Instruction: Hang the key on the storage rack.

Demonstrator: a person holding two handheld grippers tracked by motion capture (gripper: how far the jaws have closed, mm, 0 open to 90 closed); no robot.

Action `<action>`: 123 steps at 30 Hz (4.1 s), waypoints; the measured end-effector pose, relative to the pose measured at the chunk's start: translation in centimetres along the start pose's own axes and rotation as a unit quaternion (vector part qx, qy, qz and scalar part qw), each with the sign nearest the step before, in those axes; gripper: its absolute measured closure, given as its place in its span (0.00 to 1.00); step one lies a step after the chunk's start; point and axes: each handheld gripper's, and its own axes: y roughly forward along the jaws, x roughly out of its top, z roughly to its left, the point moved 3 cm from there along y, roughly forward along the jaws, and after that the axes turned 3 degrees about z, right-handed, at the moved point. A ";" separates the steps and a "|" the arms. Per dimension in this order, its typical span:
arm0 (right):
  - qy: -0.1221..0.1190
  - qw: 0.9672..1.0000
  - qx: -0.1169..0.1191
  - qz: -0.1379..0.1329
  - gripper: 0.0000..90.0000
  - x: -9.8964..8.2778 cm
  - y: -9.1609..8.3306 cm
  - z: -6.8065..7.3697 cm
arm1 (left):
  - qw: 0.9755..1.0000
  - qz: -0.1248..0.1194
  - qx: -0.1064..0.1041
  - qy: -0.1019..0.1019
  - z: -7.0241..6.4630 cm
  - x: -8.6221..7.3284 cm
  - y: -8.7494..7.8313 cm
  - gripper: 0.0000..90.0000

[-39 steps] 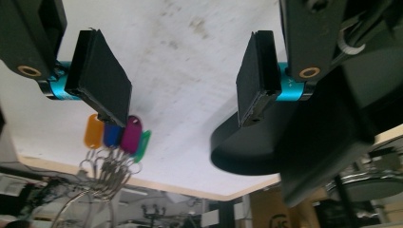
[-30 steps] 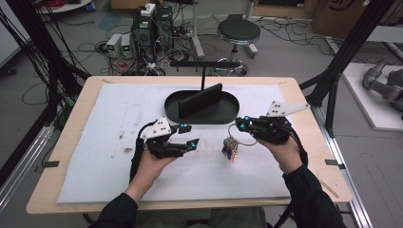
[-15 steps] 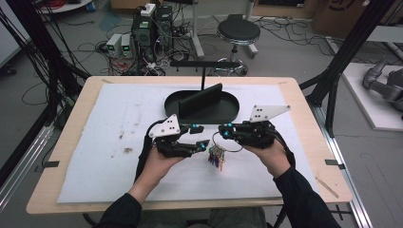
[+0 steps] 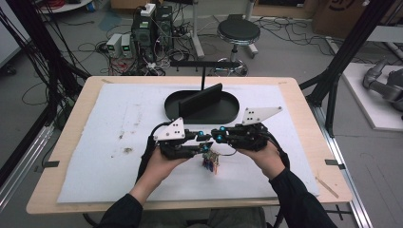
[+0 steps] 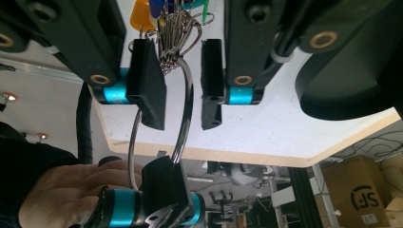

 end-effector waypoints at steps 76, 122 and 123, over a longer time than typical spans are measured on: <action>0.149 0.955 -0.249 -0.061 0.41 -10.2 -9.5 -9.5 | 0.964 -0.062 0.257 -0.017 9.7 5.1 -11.5 0.96; 0.162 0.952 -0.251 -0.066 0.40 -10.6 -9.7 -10.0 | 0.949 -0.039 0.311 -0.031 15.4 3.4 -8.1 0.96; 0.160 0.952 -0.251 -0.067 0.40 -10.6 -9.7 -10.0 | 0.949 -0.039 0.310 -0.033 15.5 3.3 -7.9 0.96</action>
